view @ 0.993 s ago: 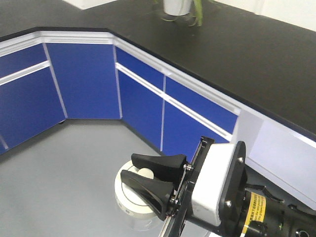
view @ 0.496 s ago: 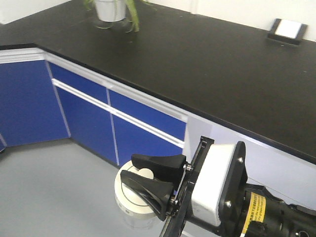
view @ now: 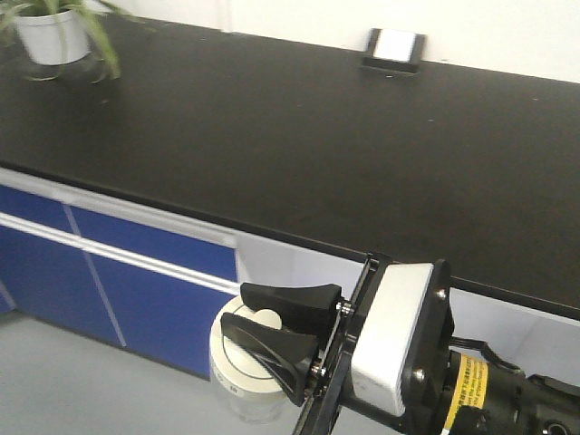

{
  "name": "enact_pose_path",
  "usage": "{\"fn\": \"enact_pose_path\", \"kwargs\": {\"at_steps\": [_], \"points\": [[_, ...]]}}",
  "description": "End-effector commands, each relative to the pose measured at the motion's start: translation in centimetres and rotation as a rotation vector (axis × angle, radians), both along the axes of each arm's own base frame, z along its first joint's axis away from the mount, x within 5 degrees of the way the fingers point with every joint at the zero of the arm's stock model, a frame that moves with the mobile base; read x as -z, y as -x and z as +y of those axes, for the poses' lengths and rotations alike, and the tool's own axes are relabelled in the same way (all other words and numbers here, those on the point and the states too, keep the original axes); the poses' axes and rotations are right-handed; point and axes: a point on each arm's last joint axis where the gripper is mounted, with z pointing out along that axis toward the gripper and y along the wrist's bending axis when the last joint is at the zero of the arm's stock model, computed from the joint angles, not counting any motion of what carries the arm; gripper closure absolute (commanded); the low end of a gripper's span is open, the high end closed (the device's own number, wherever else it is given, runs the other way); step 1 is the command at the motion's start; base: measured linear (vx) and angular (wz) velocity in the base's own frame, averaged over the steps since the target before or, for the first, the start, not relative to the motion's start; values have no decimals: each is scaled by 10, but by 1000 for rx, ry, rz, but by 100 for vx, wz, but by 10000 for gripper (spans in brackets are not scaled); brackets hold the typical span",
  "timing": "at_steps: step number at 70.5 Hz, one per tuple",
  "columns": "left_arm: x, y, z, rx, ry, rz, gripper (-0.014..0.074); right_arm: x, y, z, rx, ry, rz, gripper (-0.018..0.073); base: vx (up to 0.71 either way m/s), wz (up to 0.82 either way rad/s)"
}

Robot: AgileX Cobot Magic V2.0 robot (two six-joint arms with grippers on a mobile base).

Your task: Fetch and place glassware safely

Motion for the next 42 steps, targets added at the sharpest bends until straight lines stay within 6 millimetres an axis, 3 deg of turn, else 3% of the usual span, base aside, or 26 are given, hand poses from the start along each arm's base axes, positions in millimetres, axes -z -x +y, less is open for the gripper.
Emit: {"fn": "enact_pose_path", "kwargs": {"at_steps": [1, 42], "points": [[-13, 0, -1, 9, 9, -76, 603, -23, 3, -1, -21, -136, -68, 563, 12, -47], [-13, 0, -1, 9, 9, -76, 603, -23, 3, -1, -21, -136, -68, 563, 12, -41]]}}
